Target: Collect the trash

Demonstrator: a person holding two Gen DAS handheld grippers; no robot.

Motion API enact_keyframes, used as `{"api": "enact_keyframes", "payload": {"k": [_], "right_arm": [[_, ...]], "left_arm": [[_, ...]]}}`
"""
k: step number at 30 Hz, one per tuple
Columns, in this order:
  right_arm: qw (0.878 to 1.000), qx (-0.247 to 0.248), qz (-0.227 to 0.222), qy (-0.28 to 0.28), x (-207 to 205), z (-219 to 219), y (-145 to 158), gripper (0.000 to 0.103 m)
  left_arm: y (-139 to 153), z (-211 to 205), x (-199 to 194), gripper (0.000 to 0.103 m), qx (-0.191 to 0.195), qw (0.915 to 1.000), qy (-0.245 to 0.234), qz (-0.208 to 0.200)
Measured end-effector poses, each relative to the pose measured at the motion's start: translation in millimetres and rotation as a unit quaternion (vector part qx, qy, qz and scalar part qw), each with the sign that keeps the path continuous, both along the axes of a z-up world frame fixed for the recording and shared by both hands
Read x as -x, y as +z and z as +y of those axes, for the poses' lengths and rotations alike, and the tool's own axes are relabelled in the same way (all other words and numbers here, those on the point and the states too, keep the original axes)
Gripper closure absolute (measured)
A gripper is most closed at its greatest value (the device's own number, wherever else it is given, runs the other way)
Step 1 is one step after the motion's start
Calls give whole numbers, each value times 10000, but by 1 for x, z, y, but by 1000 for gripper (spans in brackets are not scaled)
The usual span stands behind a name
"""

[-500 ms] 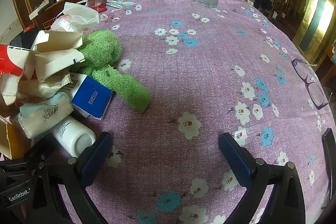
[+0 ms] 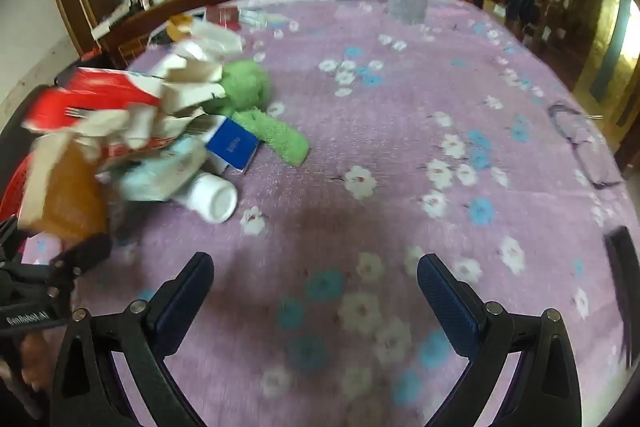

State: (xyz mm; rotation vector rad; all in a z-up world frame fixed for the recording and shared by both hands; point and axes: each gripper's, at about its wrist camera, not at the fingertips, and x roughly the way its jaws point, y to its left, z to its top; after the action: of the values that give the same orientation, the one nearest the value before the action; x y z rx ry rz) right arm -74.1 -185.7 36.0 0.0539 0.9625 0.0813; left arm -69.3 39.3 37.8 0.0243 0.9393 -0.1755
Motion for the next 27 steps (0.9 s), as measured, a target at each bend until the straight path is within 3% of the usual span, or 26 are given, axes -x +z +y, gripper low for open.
{"api": "enact_keyframes", "payload": {"k": [4, 12, 16, 20, 24, 27], "right_arm": [[9991, -150, -394, 108, 37, 9, 21, 0], [9927, 274, -1163, 135, 88, 37, 46, 0], [9899, 166, -1405, 124, 110, 37, 50, 0], [9885, -20, -1505, 143, 136, 40, 45, 3], [9877, -203, -1539, 194, 156, 49, 31, 6], [9886, -169, -1478, 236, 158, 56, 23, 15]], "left_arm": [[10, 4, 28, 0, 47, 9996, -80, -267], [13, 7, 64, 0, -183, 9954, -132, -926], [14, 9, 85, 0, -103, 9927, -40, -1197], [17, 16, 114, 0, -144, 9852, 370, -1669], [10, 19, 134, 0, -552, 9728, 904, -2060], [9, 22, 142, 0, -718, 9652, 1001, -2308]]}}
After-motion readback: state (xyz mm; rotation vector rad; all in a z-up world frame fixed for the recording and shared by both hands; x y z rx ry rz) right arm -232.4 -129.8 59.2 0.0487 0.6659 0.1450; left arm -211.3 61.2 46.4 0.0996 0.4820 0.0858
